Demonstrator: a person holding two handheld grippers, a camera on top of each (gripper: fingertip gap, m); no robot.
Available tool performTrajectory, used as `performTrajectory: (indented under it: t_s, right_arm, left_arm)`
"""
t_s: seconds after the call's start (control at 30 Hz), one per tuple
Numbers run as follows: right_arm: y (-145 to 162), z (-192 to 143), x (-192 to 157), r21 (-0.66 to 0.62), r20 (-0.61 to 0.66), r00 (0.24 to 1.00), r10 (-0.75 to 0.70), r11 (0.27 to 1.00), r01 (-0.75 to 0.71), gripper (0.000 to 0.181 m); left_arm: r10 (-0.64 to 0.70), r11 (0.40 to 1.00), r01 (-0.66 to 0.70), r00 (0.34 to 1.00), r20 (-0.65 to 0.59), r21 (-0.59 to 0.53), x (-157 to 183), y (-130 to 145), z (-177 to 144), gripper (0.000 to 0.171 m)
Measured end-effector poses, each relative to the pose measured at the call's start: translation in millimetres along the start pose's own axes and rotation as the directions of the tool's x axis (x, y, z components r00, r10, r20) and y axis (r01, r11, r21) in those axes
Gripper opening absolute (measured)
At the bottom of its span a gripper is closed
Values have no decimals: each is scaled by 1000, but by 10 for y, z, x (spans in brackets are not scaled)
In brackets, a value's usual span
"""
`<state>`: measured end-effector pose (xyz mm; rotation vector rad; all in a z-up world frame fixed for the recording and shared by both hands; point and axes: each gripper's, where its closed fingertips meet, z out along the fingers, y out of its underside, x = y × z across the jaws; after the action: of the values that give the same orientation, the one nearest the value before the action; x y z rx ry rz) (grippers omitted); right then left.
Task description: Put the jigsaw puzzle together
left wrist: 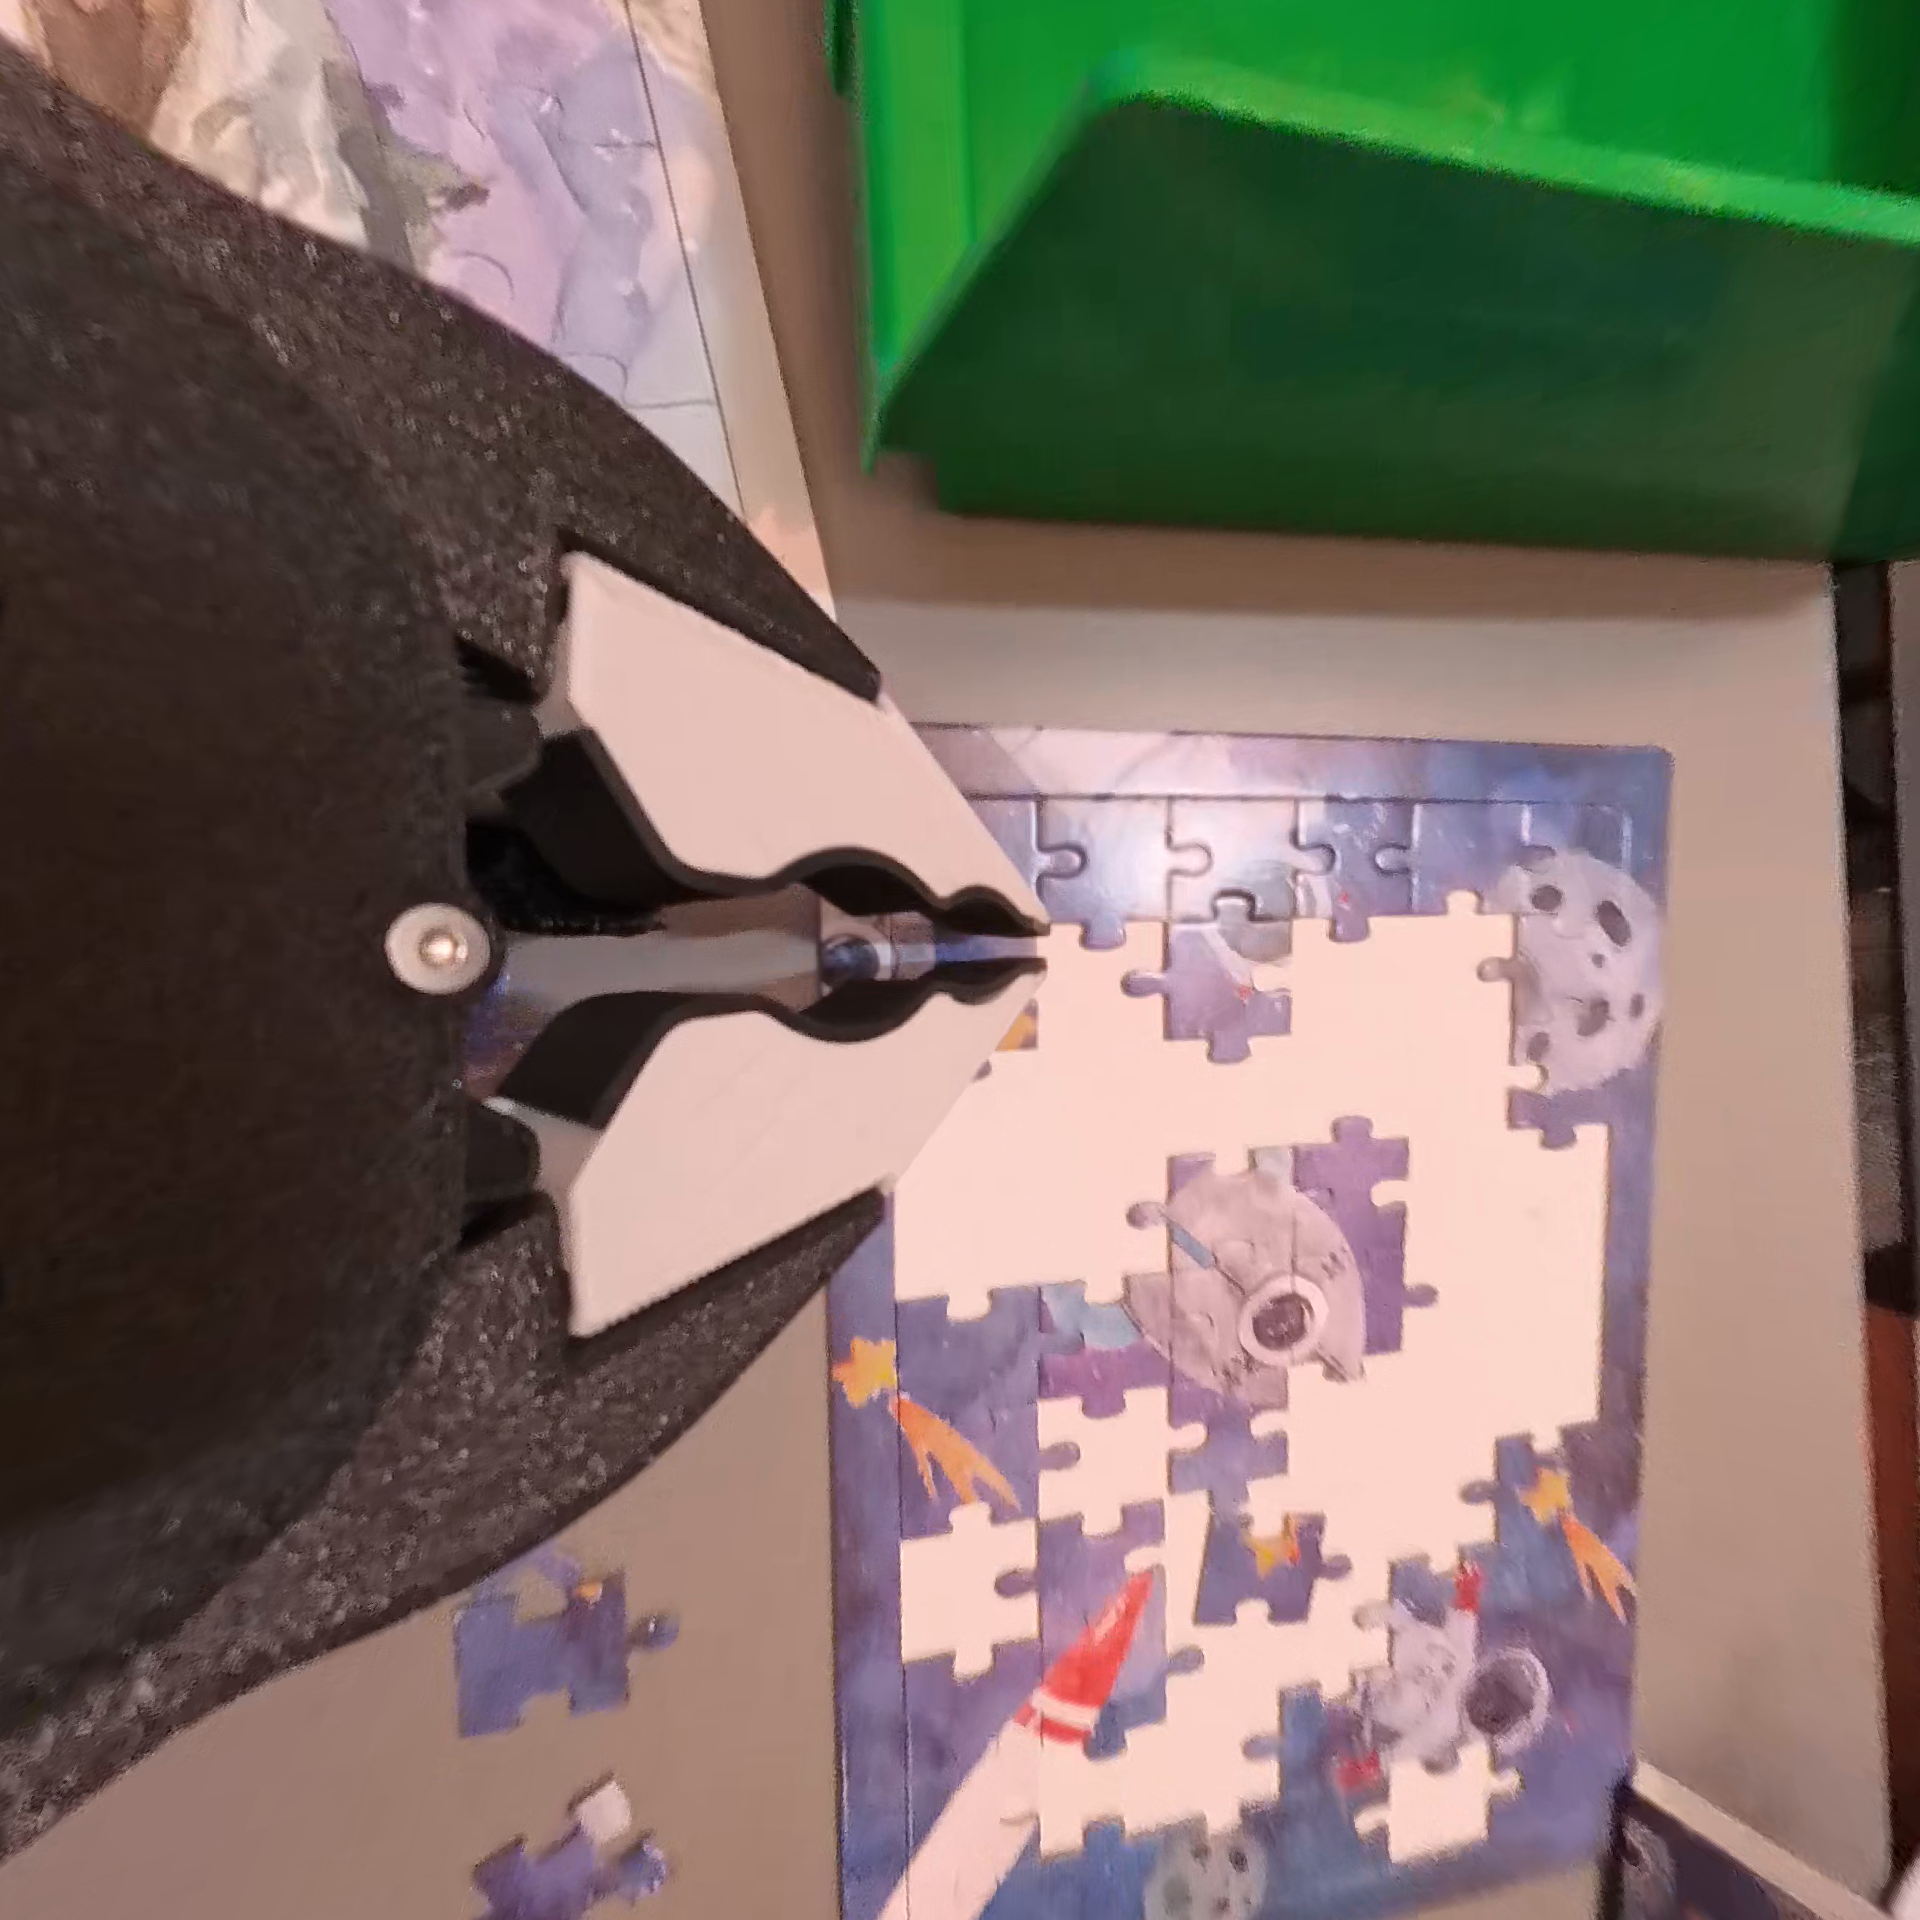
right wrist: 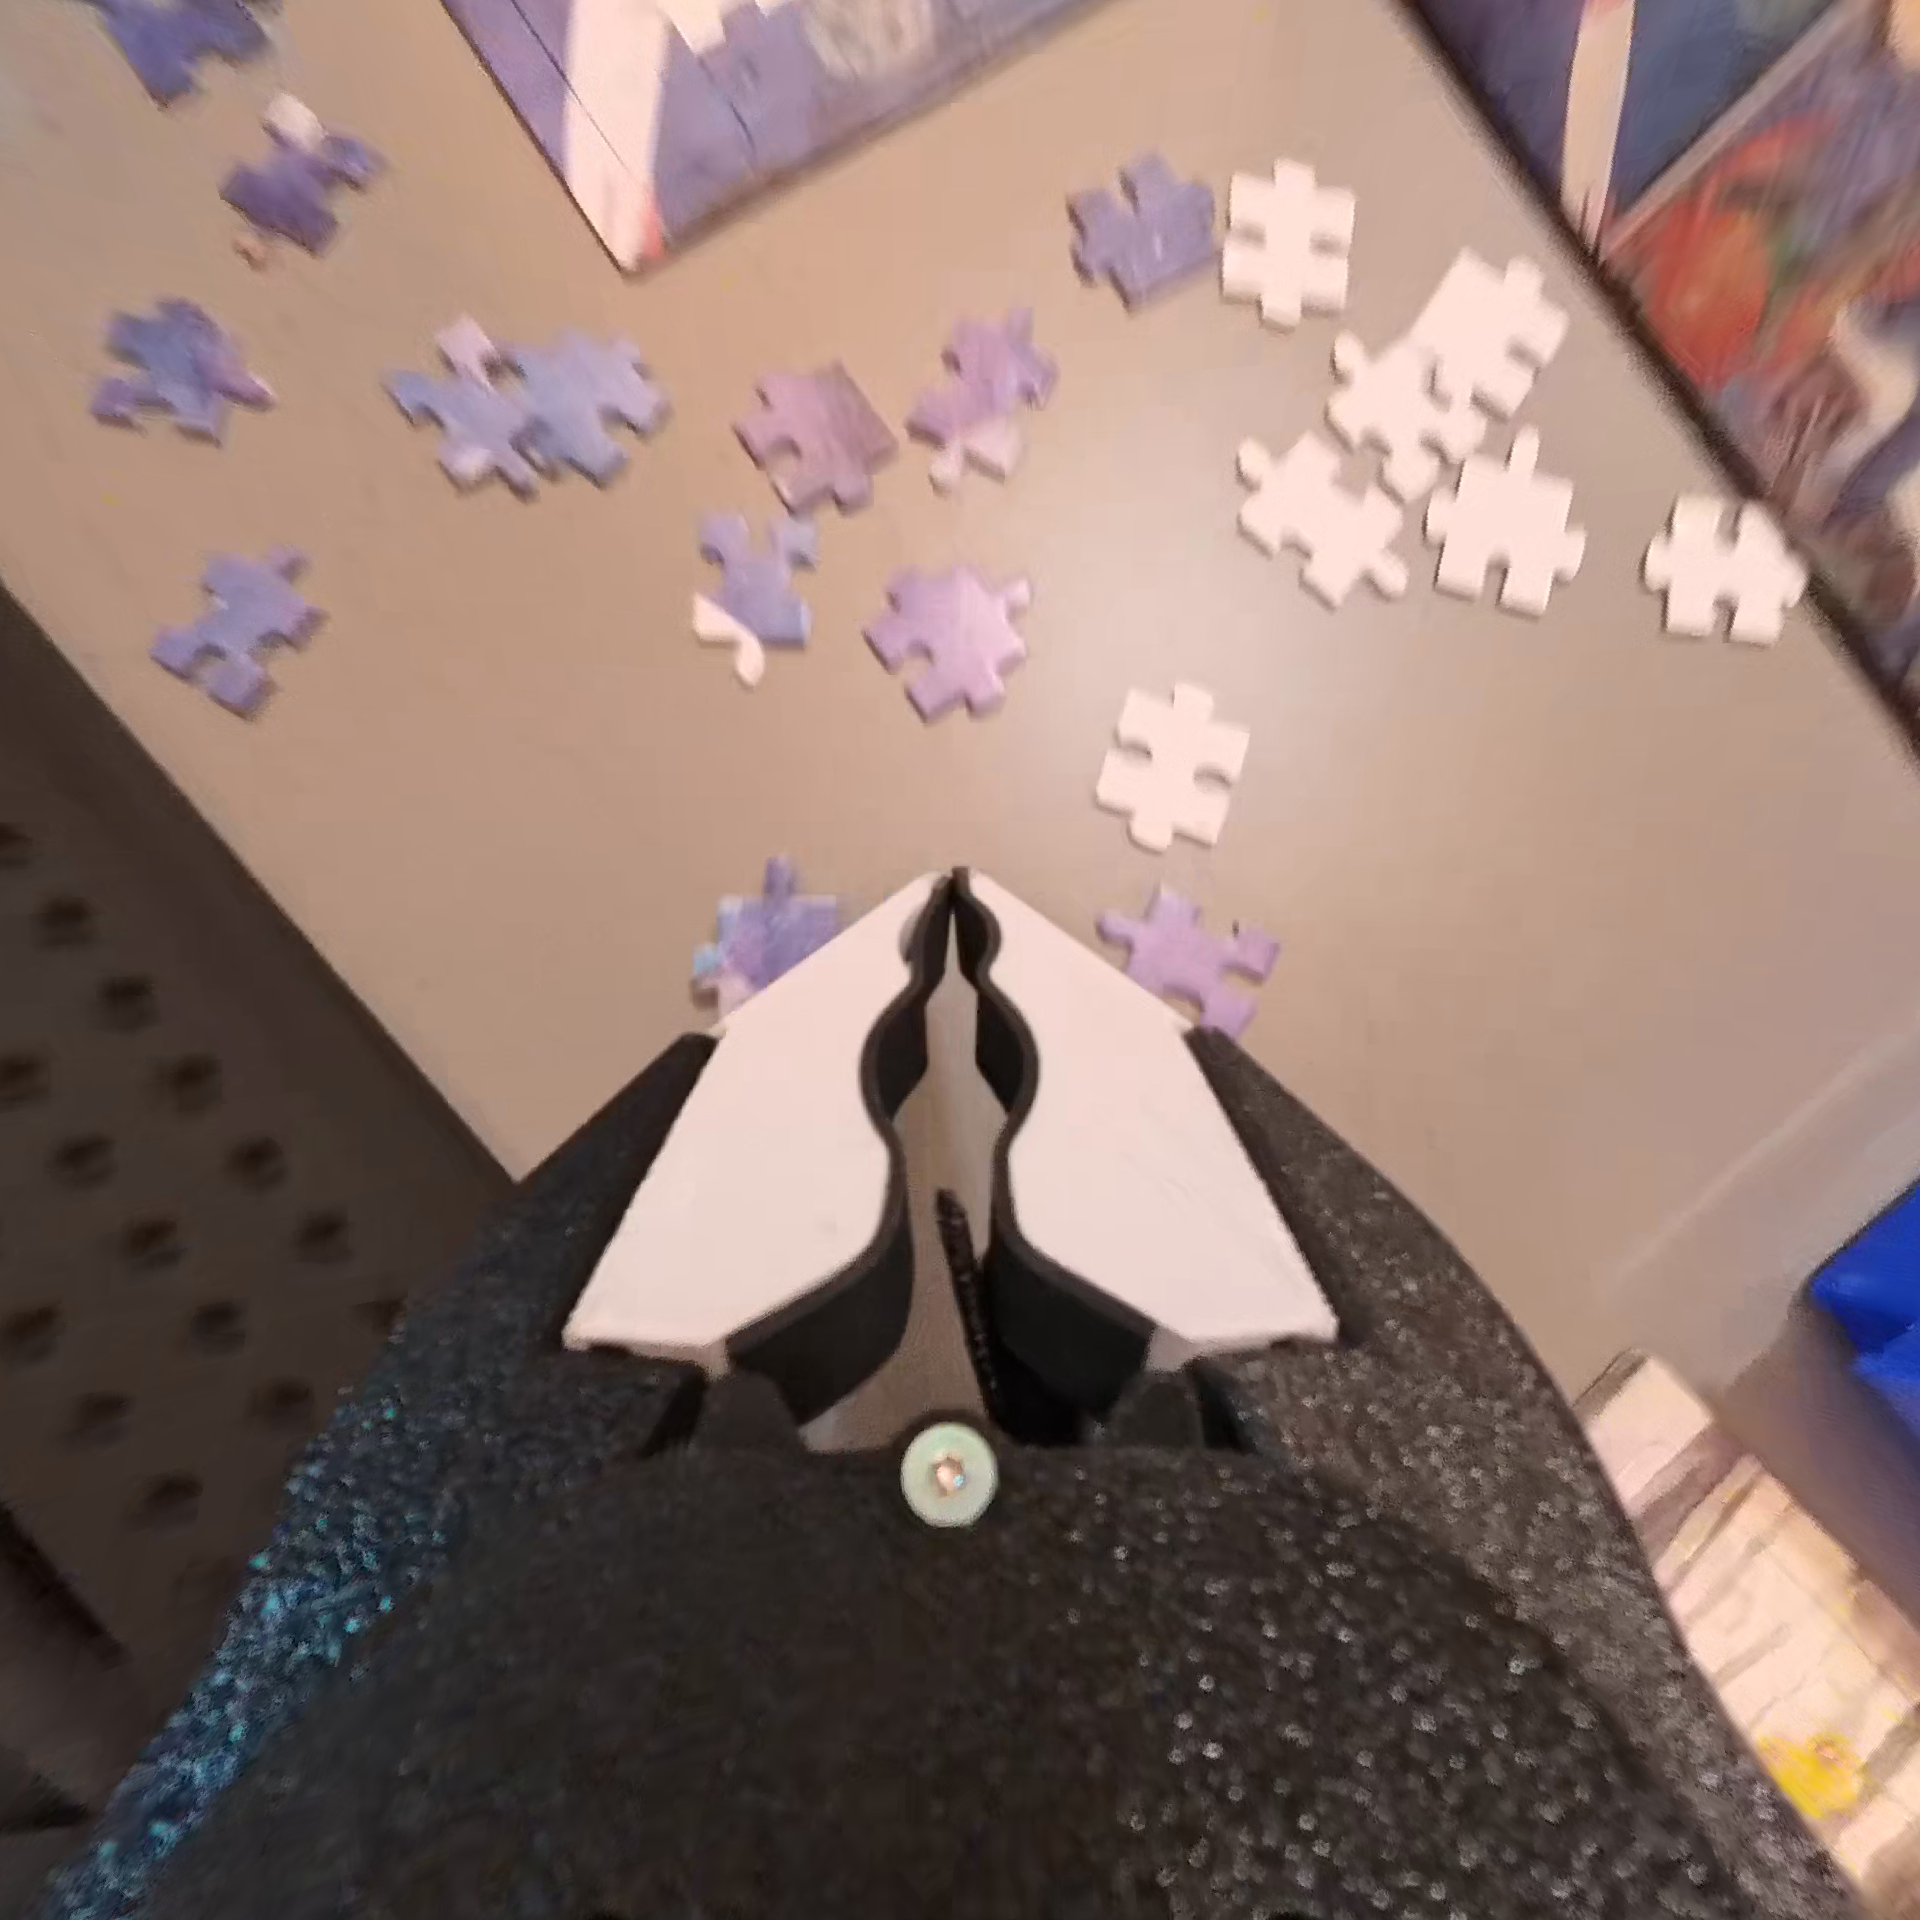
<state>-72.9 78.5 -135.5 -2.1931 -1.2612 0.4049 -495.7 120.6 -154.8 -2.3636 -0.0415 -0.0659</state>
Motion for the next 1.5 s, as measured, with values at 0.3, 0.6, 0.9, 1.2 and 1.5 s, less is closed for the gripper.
performTrajectory:
  t_s: [0.3, 0.6, 0.9, 1.2, 1.5]
  right_arm:
    - [-221, 26, -233, -107, 103, 992, -75, 990, 86, 24]
    - [344, 155, -531, -121, 66, 996, -54, 991, 62, 36]
    - [502, 36, -505, -107, 89, 996, -18, 994, 28, 39]
    - [339, 197, -543, -99, 30, 999, -35, 994, 38, 36]
    - [280, 183, -537, -110, 73, 995, -75, 990, 83, 13]
  left_arm:
    - [37, 999, -33, 995, 96, -43, -218, 59, 84, 32]
    - [-34, 998, 33, 999, -12, -49, -36, 86, 113, 48]
    - [47, 989, -36, 996, 73, -145, 180, 244, -28, 44]
    - [141, 988, -153, 949, -281, -20, 1479, 109, -529, 44]
    - [111, 972, -225, 678, -727, -61, 2936, 510, -830, 42]
